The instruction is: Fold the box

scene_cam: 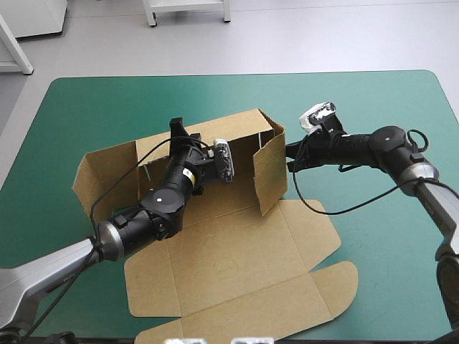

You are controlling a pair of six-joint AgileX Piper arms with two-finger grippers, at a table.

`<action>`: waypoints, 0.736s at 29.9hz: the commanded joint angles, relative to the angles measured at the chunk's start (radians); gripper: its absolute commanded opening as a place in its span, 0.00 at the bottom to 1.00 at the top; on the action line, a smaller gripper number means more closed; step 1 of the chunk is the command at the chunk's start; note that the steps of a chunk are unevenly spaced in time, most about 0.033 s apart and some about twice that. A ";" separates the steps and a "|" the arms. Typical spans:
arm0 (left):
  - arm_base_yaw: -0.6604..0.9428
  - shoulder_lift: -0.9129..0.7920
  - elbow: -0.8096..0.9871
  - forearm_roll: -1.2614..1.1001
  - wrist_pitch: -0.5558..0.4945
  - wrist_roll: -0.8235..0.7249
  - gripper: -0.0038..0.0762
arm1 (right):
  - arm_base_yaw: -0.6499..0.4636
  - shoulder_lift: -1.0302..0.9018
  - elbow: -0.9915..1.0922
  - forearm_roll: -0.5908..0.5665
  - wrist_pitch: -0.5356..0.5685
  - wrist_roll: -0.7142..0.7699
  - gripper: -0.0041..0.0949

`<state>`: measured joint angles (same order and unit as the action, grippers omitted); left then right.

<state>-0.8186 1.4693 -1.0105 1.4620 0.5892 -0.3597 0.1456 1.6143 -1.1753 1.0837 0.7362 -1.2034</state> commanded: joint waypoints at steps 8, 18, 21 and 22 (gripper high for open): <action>0.001 -0.035 -0.031 -0.005 -0.015 -0.024 0.04 | -0.008 -0.063 -0.022 0.002 0.049 0.030 0.75; 0.001 -0.035 -0.031 -0.005 -0.013 -0.024 0.04 | -0.008 -0.061 -0.022 0.077 0.081 -0.042 0.74; 0.001 -0.035 -0.031 -0.005 -0.011 -0.024 0.04 | 0.013 -0.057 -0.021 0.088 0.093 -0.054 0.74; 0.001 -0.035 -0.031 -0.005 -0.009 -0.024 0.04 | 0.024 -0.055 -0.021 0.081 0.093 -0.056 0.74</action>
<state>-0.8186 1.4693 -1.0114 1.4552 0.5892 -0.3597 0.1498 1.5980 -1.1753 1.1104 0.8120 -1.2385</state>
